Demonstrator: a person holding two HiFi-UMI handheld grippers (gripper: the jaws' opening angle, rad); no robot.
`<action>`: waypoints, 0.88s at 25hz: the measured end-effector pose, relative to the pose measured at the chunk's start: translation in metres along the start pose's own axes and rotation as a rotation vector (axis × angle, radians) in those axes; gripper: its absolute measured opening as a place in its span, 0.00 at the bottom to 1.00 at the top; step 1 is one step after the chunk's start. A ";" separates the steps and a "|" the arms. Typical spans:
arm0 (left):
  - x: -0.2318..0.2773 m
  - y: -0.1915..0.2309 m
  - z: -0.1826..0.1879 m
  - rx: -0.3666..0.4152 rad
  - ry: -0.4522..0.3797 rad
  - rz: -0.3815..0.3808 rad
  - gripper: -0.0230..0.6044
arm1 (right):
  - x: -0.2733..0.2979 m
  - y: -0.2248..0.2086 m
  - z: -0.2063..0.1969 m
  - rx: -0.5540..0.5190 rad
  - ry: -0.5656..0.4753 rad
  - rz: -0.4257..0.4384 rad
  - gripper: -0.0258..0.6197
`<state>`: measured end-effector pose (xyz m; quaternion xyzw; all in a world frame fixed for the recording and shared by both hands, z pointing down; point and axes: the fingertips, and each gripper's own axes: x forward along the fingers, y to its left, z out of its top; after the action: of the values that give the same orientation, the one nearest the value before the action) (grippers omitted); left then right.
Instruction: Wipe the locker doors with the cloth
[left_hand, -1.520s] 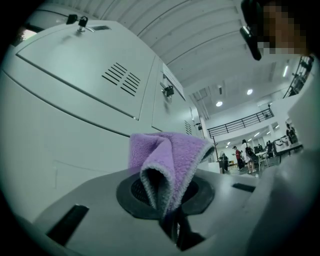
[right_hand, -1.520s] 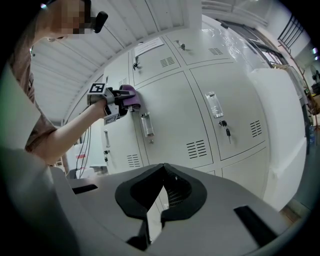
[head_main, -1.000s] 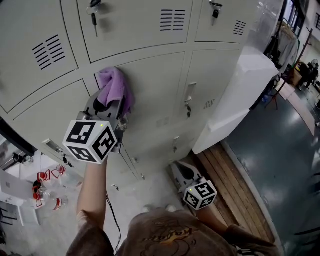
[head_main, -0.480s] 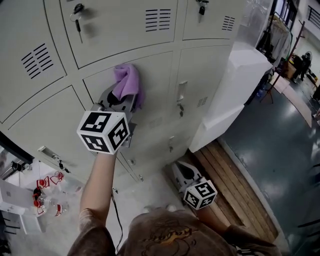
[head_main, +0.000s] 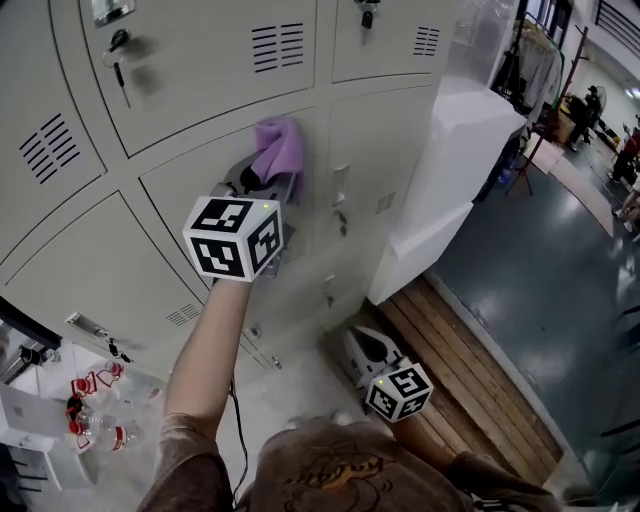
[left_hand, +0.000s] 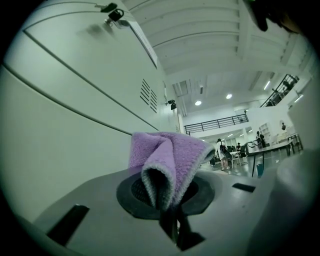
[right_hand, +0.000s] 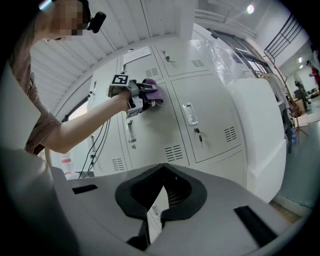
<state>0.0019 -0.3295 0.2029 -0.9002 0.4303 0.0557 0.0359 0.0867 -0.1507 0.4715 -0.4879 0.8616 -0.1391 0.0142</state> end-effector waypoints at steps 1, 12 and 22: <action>0.004 -0.002 -0.001 0.000 0.001 -0.004 0.10 | -0.002 -0.003 0.000 0.001 -0.001 -0.009 0.04; 0.049 -0.029 -0.011 -0.057 -0.031 -0.124 0.10 | -0.023 -0.023 -0.001 0.011 -0.005 -0.081 0.04; 0.044 -0.058 -0.019 -0.092 -0.021 -0.225 0.10 | -0.032 -0.030 -0.005 0.023 -0.001 -0.103 0.04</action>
<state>0.0762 -0.3294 0.2173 -0.9428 0.3234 0.0804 0.0049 0.1272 -0.1372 0.4800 -0.5316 0.8336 -0.1493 0.0132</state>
